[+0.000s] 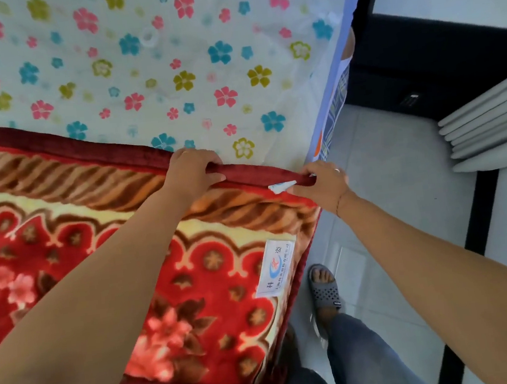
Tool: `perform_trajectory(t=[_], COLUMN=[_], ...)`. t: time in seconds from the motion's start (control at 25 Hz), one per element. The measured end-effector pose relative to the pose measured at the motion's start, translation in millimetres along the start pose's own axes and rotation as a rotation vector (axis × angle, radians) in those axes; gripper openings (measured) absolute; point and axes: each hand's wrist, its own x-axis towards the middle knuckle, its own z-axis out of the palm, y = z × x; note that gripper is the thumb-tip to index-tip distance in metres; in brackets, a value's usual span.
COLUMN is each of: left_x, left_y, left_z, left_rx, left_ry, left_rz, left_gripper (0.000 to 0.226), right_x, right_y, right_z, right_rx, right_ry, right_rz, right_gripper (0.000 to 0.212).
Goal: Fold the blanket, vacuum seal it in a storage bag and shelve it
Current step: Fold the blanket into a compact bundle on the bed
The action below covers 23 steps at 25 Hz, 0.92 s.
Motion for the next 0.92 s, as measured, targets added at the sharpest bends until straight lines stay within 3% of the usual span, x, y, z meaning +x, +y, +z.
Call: perform_trajectory(t=[0.12, 0.28, 0.36, 0.52, 0.64, 0.92], left_x=[-29, -90, -131, -237, -314, -467], left_y=[2, -4, -14, -48, -76, -116], left_z=[-11, -24, -24, -4, 16, 63], left_rx=[-0.105, -0.1, -0.089, -0.075, -0.084, -0.038], left_ry=[-0.044, -0.123, -0.152, -0.161, -0.196, -0.23], left_rz=[-0.011, 0.011, 0.005, -0.039, -0.101, -0.204], left_gripper=[0.034, 0.032, 0.033, 0.038, 0.034, 0.03], right_x=[-33, -95, -128, -213, -276, -400], right_y=[0, -1, -5, -16, -26, -25], right_z=[-8, 1, 17, 76, 123, 233], right_rx=[0.128, 0.105, 0.109, 0.073, 0.067, 0.028], right_ry=[-0.136, -0.18, -0.2, -0.261, -0.349, -0.535], right_rz=[-0.06, -0.136, -0.139, -0.186, -0.216, -0.234], right_gripper=[0.024, 0.018, 0.025, 0.031, 0.017, 0.032])
